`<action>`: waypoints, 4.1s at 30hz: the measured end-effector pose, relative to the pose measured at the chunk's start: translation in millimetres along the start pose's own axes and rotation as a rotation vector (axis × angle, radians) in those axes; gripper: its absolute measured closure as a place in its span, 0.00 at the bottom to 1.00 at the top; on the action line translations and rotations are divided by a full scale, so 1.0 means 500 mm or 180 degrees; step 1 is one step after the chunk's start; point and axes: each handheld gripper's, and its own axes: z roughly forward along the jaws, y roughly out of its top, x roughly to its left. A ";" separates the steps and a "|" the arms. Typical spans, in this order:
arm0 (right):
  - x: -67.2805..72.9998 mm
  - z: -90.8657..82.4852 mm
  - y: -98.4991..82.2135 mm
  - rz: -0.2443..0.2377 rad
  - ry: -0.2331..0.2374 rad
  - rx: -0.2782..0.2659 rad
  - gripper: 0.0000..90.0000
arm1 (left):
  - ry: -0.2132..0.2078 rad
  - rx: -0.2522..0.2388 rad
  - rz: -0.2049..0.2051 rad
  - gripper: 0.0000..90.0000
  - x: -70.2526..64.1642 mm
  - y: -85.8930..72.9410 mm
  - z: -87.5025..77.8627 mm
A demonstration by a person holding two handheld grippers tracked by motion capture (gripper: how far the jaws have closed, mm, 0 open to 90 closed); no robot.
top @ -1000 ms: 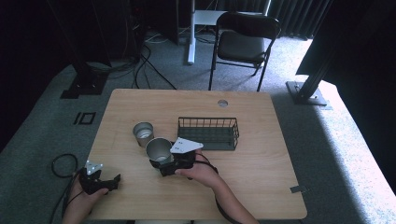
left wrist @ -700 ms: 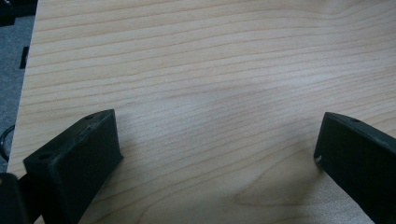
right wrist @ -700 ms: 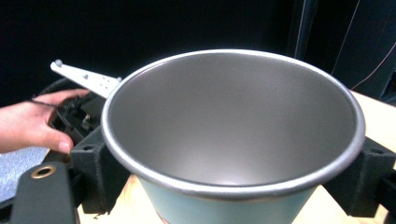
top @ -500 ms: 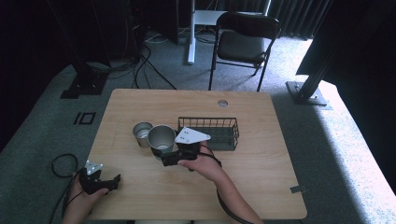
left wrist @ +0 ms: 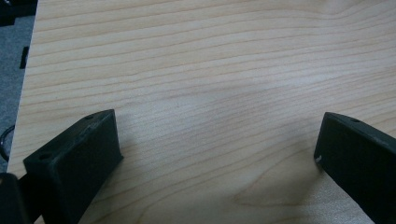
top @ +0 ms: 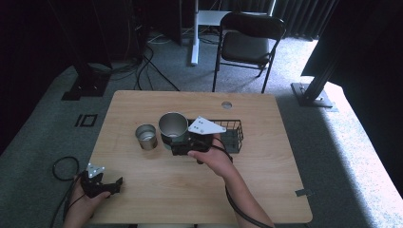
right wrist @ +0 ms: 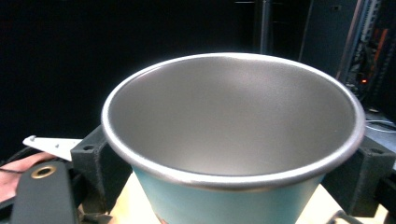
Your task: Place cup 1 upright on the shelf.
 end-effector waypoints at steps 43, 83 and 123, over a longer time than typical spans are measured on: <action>-0.198 -0.087 -0.040 0.0306 -0.2240 0.0019 0.15 | -0.0001 0.0000 0.0000 0.01 0.000 0.000 0.000; -0.223 -0.095 -0.160 0.0549 -0.2281 0.0333 0.15 | -0.0001 0.0000 0.0000 0.01 0.000 0.000 0.000; -0.209 -0.123 -0.167 0.0402 -0.1974 0.0416 0.12 | -0.0001 0.0000 0.0000 0.01 0.000 0.000 0.000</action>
